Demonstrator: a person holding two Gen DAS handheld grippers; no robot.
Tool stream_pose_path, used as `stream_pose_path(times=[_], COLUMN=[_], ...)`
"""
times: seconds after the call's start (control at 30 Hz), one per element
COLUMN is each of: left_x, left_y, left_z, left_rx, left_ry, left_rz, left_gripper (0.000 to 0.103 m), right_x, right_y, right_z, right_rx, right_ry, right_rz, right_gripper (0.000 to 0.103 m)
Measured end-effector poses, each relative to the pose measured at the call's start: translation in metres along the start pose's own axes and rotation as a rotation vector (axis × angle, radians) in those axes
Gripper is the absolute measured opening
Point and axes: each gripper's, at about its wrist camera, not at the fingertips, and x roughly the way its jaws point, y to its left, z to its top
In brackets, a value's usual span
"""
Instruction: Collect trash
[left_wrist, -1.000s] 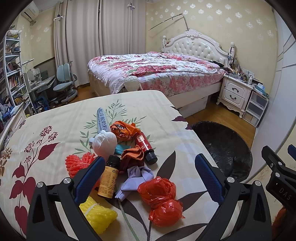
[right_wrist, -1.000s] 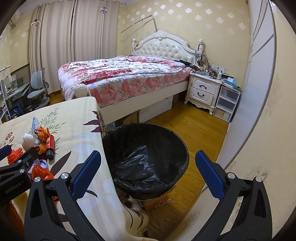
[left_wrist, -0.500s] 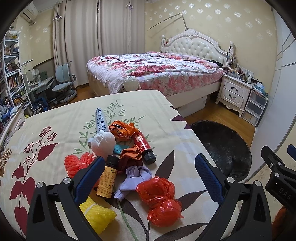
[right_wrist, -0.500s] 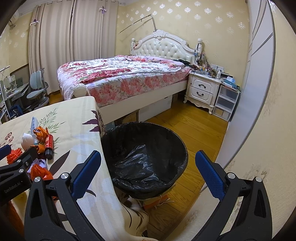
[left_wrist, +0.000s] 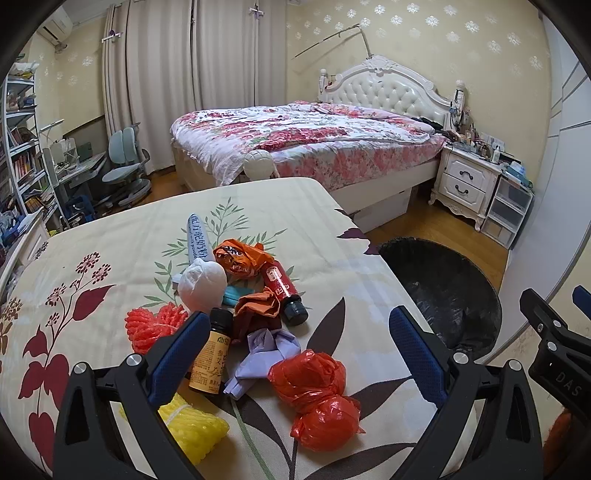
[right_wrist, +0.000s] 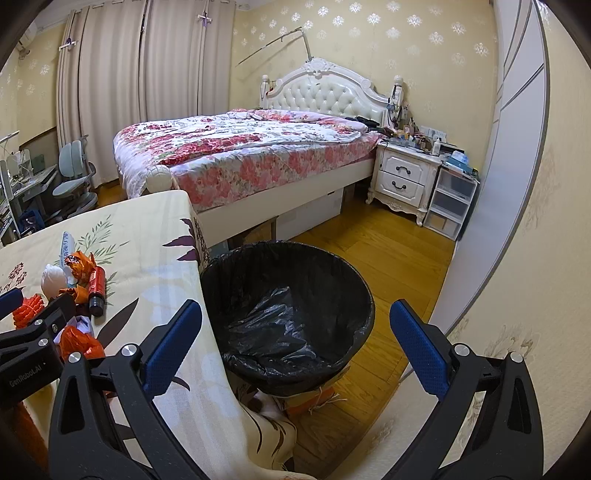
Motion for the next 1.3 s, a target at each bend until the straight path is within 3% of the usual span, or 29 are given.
stream_pose_path(times=[0.57, 0.8, 1.07, 1.3], left_x=[-0.002, -0.014, -0.023, -0.025], left_y=[0.001, 0.025, 0.065, 0.086], left_z=[0.0, -0.006, -0.022, -0.041], left_rx=[-0.002, -0.017, -0.049, -0.073], left_ry=[0.011, 0.018, 0.043, 0.084], left_rz=[0.0, 0.028, 0.075, 0.099], left_gripper=[0.097, 0.097, 0.097, 0.097], right_x=[0.004, -0.002, -0.006, -0.008], right_y=[0.003, 0.02, 0.045, 0.069], right_z=[-0.007, -0.008, -0.011, -0.021], right_rx=[-0.001, -0.023, -0.064, -0.113], right_ry=[0.018, 0.045, 0.081, 0.114], right_rz=[0.015, 0.064, 0.134, 0.2], right_gripper=[0.1, 0.1, 0.077, 0.075])
